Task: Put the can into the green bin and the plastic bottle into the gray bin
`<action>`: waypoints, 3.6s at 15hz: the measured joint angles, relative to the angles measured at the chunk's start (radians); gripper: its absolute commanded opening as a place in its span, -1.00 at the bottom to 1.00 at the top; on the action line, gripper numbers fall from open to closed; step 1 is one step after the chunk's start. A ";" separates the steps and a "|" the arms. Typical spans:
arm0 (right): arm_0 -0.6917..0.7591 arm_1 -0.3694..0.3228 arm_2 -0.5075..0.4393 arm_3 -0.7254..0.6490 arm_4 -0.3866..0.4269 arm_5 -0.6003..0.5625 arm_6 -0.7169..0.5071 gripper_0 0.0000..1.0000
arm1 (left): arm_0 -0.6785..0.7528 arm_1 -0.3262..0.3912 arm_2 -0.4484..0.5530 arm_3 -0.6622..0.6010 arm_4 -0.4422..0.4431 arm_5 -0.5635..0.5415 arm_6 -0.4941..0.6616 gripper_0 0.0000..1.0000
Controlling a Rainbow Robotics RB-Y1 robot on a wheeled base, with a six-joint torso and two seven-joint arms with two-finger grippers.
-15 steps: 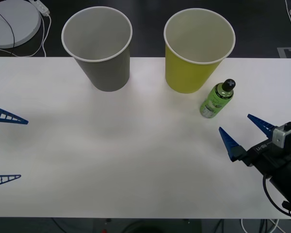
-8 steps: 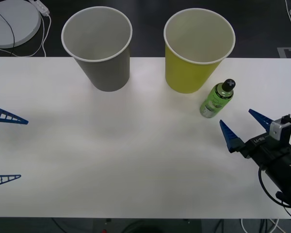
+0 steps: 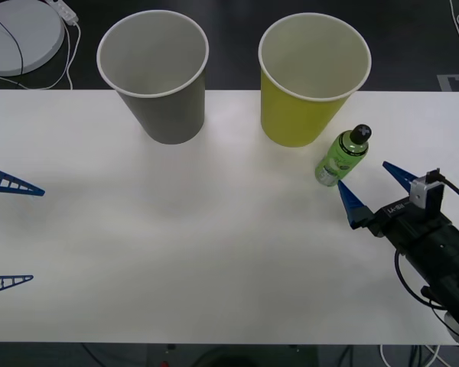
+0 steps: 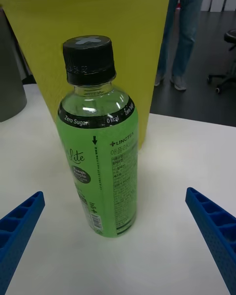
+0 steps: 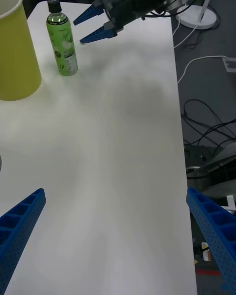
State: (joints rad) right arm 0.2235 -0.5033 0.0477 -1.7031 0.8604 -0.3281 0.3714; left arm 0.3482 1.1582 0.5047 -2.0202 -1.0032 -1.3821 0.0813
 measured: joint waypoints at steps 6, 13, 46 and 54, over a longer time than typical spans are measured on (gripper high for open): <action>-0.052 0.000 0.046 0.001 0.000 0.053 -0.003 1.00 | 0.000 0.000 0.000 0.000 0.000 0.000 0.000 1.00; -0.106 0.000 0.088 0.001 0.001 0.156 -0.003 1.00 | 0.000 0.000 0.000 0.000 0.000 0.000 0.000 1.00; -0.201 0.000 0.139 0.049 0.009 0.227 -0.015 -1.00 | 0.000 0.000 0.000 0.000 0.000 0.000 0.000 1.00; -0.178 -0.024 0.093 0.048 0.009 0.088 -0.027 -1.00 | 0.000 0.000 0.000 0.000 0.000 0.000 0.000 1.00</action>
State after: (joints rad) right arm 0.0459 -0.5273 0.1410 -1.6549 0.8695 -0.2398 0.3443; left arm 0.3482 1.1582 0.5047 -2.0202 -1.0032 -1.3821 0.0813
